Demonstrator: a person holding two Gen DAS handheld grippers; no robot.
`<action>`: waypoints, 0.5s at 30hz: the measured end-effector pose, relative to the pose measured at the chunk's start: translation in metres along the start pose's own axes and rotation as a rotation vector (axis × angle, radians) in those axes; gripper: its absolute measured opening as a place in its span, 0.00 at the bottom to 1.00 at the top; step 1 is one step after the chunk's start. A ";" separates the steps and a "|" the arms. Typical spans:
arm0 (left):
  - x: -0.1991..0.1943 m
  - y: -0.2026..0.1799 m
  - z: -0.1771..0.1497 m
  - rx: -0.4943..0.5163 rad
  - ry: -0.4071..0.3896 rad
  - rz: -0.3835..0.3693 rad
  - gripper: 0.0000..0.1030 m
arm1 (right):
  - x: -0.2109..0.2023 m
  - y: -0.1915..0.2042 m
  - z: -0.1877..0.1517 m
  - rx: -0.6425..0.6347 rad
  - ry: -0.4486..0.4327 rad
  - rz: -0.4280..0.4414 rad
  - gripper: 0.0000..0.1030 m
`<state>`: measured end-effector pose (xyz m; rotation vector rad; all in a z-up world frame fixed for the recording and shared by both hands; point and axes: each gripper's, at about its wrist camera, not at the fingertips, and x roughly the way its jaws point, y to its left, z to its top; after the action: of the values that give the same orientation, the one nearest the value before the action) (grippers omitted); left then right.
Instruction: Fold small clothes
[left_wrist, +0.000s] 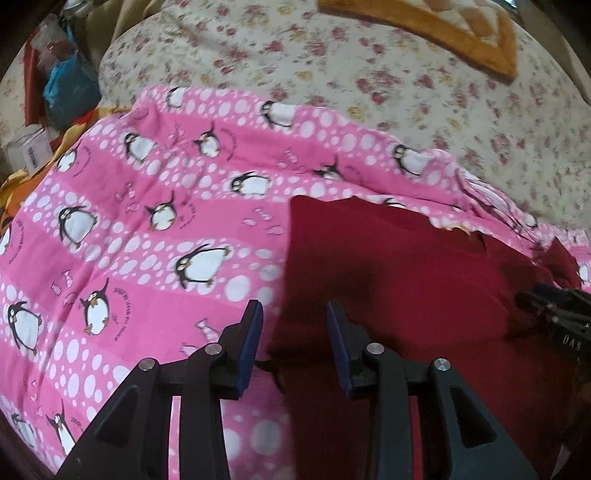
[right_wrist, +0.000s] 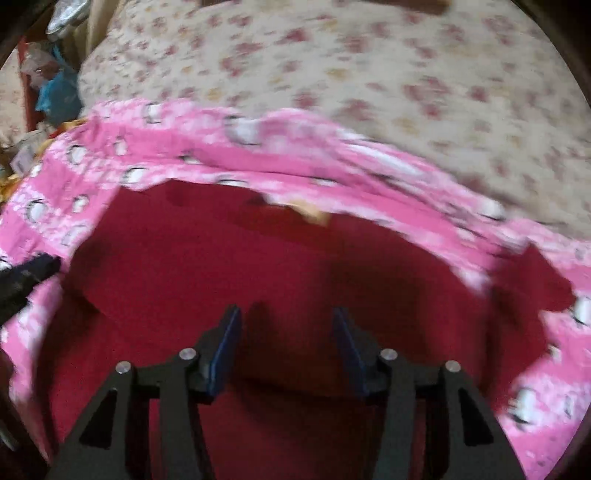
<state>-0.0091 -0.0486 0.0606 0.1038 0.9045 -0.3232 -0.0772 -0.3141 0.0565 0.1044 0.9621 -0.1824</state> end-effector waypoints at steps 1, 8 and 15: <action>0.001 -0.005 -0.001 0.013 0.005 -0.001 0.14 | -0.005 -0.014 -0.004 0.014 -0.012 -0.042 0.54; 0.026 -0.029 -0.008 0.080 0.066 0.046 0.14 | 0.004 -0.067 -0.021 0.142 0.050 -0.070 0.55; 0.016 -0.031 -0.005 0.074 0.035 0.019 0.14 | -0.044 -0.095 -0.001 0.145 -0.049 -0.137 0.65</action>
<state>-0.0131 -0.0804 0.0464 0.1861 0.9261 -0.3383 -0.1220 -0.4024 0.0915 0.1664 0.9071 -0.3791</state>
